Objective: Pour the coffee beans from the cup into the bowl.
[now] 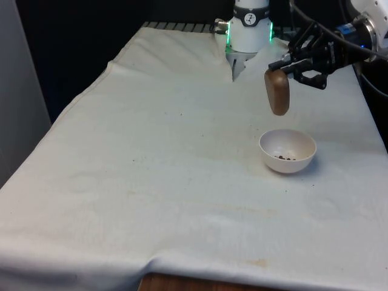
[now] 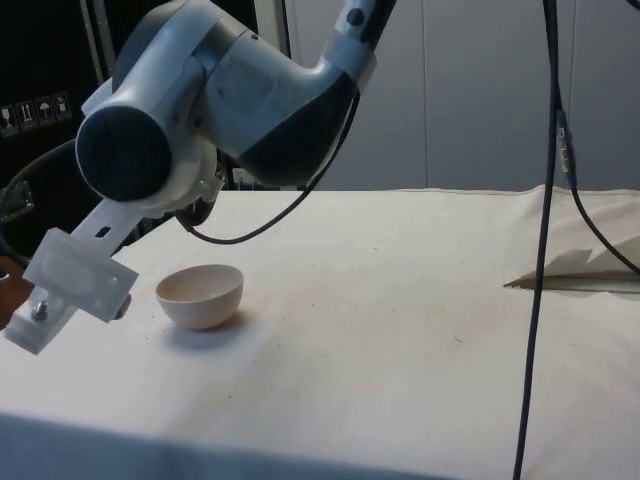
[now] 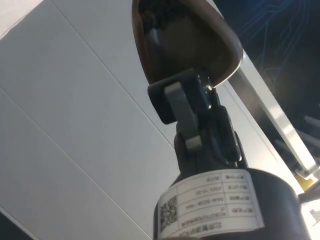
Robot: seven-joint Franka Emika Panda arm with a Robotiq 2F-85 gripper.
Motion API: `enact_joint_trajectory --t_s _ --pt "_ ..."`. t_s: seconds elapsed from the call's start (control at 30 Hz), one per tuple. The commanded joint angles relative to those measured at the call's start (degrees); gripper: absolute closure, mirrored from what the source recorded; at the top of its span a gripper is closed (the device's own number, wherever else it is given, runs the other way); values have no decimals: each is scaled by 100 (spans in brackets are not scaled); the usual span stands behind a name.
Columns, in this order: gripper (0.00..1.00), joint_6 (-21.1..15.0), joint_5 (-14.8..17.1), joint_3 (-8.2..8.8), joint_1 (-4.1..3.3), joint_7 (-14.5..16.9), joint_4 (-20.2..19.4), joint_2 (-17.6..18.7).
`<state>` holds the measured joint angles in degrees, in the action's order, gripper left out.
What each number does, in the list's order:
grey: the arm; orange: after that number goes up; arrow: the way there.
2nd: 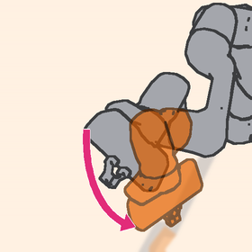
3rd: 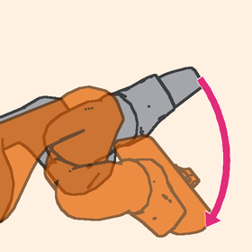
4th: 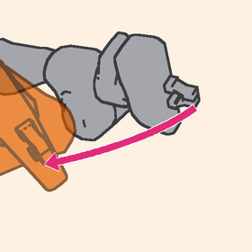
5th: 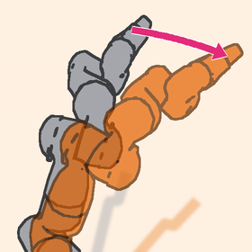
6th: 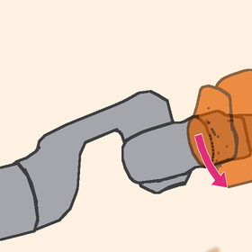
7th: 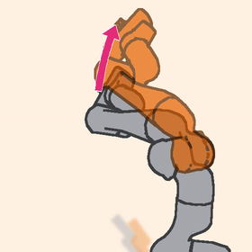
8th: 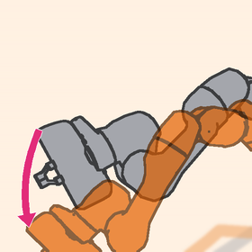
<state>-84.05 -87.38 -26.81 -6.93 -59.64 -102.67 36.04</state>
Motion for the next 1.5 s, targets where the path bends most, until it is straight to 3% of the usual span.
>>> enact_joint_trajectory --t_s 0.0,0.47,0.77,0.8,0.83,1.1,1.13,1.23,1.37,1.47 --pt "100 11 -40 0 -23 -29 -23 -6" --pt "100 92 -269 -69 0 -103 -126 0" --pt "100 264 -533 -109 -29 -46 -235 6" --pt "100 235 -510 -120 0 -80 -223 0" --pt "100 281 -556 -115 -29 -46 -241 6" --pt "100 453 -762 -178 -29 -29 -327 34" --pt "100 435 -733 -189 0 -52 -327 23" --pt "100 510 -814 -195 -40 -52 -378 63" --pt "100 596 -888 -229 -40 -63 -395 120" --pt "100 636 -922 -275 -6 -74 -407 138"
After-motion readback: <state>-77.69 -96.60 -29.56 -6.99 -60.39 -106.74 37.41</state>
